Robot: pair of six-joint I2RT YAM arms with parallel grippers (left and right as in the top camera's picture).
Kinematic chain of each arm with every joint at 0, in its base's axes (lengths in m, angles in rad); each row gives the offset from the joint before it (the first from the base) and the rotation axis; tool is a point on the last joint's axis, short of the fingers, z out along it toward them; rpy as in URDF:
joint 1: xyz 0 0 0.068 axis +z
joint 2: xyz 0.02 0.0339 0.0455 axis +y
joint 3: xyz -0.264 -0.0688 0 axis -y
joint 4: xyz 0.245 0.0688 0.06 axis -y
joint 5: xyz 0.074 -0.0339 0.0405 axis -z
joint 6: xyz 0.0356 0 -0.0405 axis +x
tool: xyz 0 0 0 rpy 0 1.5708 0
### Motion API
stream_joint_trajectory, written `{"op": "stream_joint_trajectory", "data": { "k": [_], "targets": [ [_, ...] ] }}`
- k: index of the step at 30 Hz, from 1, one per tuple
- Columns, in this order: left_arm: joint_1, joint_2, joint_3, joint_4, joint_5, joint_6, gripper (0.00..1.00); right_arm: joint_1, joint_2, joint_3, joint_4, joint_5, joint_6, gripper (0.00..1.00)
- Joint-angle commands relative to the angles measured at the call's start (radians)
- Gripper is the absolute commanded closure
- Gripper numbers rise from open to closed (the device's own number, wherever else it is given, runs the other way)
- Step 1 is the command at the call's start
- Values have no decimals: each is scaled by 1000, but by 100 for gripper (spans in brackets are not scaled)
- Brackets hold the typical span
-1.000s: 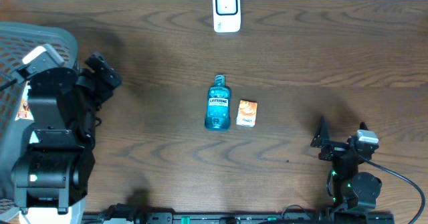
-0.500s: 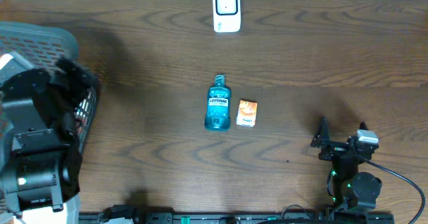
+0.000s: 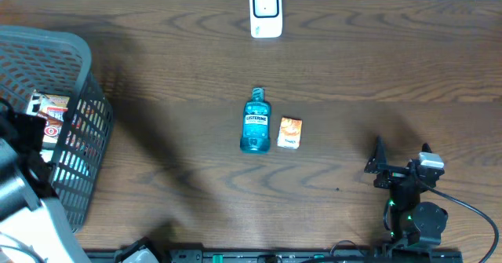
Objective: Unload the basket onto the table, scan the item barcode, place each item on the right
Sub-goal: 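Reach the left gripper into the basket and grasp the mint-green wipes pack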
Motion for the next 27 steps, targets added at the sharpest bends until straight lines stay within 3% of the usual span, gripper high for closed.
{"op": "stream_joint_trajectory", "data": {
  "k": [1, 7, 13, 18, 27],
  "targets": [
    [76, 138, 8, -26, 100, -95, 2, 2, -5, -2, -4, 2, 8, 1],
    [155, 374, 8, -71, 162, -219, 2, 2, -5, -2, -4, 2, 8, 1],
    [171, 536, -45, -10, 195, -218, 2, 2, -5, -2, -4, 2, 8, 1],
    [171, 667, -83, 101, 325, -166, 2, 2, -5, -2, -4, 2, 8, 1],
    [171, 721, -188, 239, 324, -162, 2, 2, -5, -2, -4, 2, 8, 1]
  ]
}}
